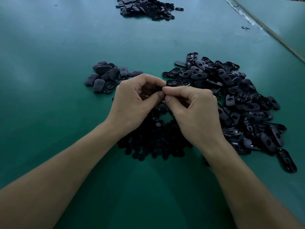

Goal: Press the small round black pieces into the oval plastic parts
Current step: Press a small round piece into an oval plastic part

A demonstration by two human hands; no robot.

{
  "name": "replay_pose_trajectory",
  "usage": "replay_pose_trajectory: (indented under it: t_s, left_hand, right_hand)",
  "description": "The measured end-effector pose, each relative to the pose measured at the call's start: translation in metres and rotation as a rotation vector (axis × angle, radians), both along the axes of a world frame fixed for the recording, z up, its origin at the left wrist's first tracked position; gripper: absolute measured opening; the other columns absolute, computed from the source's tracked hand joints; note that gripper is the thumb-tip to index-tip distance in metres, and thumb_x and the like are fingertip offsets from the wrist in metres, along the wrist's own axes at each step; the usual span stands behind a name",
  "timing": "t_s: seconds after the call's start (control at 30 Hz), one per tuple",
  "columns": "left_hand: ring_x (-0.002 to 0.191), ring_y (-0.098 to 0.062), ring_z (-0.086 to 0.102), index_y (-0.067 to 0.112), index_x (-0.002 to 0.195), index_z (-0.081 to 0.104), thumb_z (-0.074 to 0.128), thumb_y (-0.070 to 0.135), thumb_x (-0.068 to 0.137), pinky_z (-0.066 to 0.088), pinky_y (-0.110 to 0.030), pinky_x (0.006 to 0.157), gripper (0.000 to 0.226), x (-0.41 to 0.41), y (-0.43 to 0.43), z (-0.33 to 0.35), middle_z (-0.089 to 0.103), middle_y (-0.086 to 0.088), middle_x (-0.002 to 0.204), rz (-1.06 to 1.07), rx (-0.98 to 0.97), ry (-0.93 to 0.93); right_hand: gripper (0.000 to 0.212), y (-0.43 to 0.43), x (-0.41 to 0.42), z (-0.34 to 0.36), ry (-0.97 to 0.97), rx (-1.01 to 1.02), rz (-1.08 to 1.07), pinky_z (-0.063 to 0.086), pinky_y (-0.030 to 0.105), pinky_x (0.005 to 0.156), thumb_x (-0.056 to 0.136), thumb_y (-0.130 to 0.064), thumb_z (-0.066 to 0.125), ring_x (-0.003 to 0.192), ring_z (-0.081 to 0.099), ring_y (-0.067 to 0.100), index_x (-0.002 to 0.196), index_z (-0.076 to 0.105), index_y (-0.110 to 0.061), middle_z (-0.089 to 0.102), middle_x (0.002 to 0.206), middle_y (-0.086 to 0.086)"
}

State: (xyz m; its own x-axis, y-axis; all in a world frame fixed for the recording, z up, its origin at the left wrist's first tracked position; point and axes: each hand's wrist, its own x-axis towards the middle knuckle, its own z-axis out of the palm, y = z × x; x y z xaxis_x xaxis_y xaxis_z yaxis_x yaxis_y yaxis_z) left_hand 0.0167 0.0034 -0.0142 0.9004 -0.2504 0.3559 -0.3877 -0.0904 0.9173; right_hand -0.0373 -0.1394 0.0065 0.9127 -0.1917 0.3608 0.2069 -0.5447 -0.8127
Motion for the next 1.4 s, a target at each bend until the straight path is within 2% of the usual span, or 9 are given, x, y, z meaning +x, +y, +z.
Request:
replay_pose_trajectory:
  t_s: [0.13, 0.2, 0.3, 0.4, 0.5, 0.67, 0.83, 1.07, 1.4]
  left_hand:
    - [0.088, -0.018, 0.074, 0.022, 0.095, 0.069, 0.072, -0.006, 0.086, 0.060, -0.033, 0.086, 0.029, 0.000, -0.001, 0.001, 0.075, 0.002, 0.092, -0.004, 0.030, -0.017]
    - [0.086, -0.012, 0.073, 0.023, 0.095, 0.068, 0.072, -0.006, 0.086, 0.059, -0.027, 0.083, 0.031, -0.001, -0.001, 0.001, 0.075, 0.006, 0.091, -0.015, 0.031, -0.017]
    - [0.080, -0.007, 0.069, 0.024, 0.097, 0.067, 0.076, -0.003, 0.084, 0.056, -0.021, 0.078, 0.031, 0.000, 0.000, 0.001, 0.073, 0.005, 0.086, -0.023, 0.004, 0.021]
    - [0.074, -0.011, 0.066, 0.023, 0.098, 0.067, 0.075, -0.006, 0.084, 0.054, -0.023, 0.073, 0.032, -0.001, 0.001, 0.001, 0.074, -0.002, 0.082, -0.061, -0.039, 0.066]
    - [0.070, -0.011, 0.064, 0.021, 0.098, 0.067, 0.075, -0.006, 0.084, 0.055, -0.025, 0.071, 0.031, 0.000, 0.003, 0.001, 0.074, -0.001, 0.079, -0.086, -0.080, 0.099]
    - [0.075, -0.009, 0.070, 0.020, 0.096, 0.069, 0.078, -0.003, 0.082, 0.059, -0.025, 0.077, 0.029, 0.001, 0.004, 0.001, 0.077, 0.004, 0.082, -0.070, -0.077, 0.083]
    - [0.074, -0.003, 0.070, 0.024, 0.094, 0.072, 0.080, 0.000, 0.081, 0.056, -0.017, 0.073, 0.029, 0.003, 0.003, 0.000, 0.076, 0.011, 0.080, -0.061, -0.023, 0.043]
    - [0.076, -0.010, 0.072, 0.027, 0.093, 0.075, 0.083, 0.004, 0.079, 0.060, -0.024, 0.077, 0.028, 0.003, 0.003, -0.001, 0.078, 0.003, 0.084, -0.027, -0.052, 0.049]
    - [0.065, 0.002, 0.066, 0.022, 0.101, 0.071, 0.081, -0.004, 0.078, 0.053, -0.013, 0.068, 0.036, 0.000, 0.003, 0.002, 0.075, 0.012, 0.073, -0.028, -0.076, 0.092]
  right_hand:
    - [0.020, 0.000, -0.001, -0.002, -0.005, -0.026, 0.010, 0.048, 0.008, 0.076, 0.091, -0.011, 0.071, 0.086, 0.066, 0.000, 0.106, 0.078, -0.022, 0.071, 0.096, -0.009]
    - [0.023, -0.001, 0.000, -0.004, -0.024, -0.073, -0.008, 0.045, 0.008, 0.075, 0.090, -0.011, 0.072, 0.088, 0.062, 0.000, 0.107, 0.076, -0.026, 0.065, 0.100, -0.008]
    - [0.027, -0.005, 0.002, -0.004, -0.010, -0.084, -0.010, 0.050, 0.015, 0.085, 0.091, -0.012, 0.070, 0.097, 0.062, 0.001, 0.114, 0.071, -0.026, 0.065, 0.106, -0.011]
    - [0.023, -0.008, 0.004, -0.004, 0.018, 0.005, 0.029, 0.052, 0.013, 0.085, 0.091, -0.007, 0.069, 0.092, 0.068, -0.003, 0.112, 0.073, -0.018, 0.072, 0.098, -0.015]
    - [0.019, -0.011, 0.004, -0.005, 0.028, 0.046, 0.048, 0.055, 0.015, 0.082, 0.090, -0.007, 0.072, 0.087, 0.070, -0.003, 0.104, 0.076, -0.019, 0.073, 0.093, -0.017]
    - [0.016, -0.016, 0.006, -0.002, 0.040, 0.084, 0.052, 0.057, 0.019, 0.079, 0.087, -0.009, 0.076, 0.083, 0.071, 0.001, 0.098, 0.075, -0.020, 0.074, 0.088, -0.013]
    - [0.012, -0.014, 0.005, 0.000, 0.055, 0.042, 0.036, 0.056, 0.016, 0.076, 0.088, -0.011, 0.075, 0.079, 0.069, -0.001, 0.097, 0.075, -0.020, 0.072, 0.084, -0.014]
    - [0.017, -0.006, 0.004, 0.002, 0.028, -0.048, -0.014, 0.049, 0.006, 0.069, 0.090, -0.013, 0.071, 0.077, 0.065, -0.006, 0.092, 0.068, -0.029, 0.067, 0.080, -0.019]
    - [0.017, -0.010, 0.004, 0.002, 0.061, 0.044, 0.025, 0.056, 0.018, 0.073, 0.088, -0.010, 0.074, 0.077, 0.068, -0.001, 0.092, 0.072, -0.027, 0.071, 0.080, -0.016]
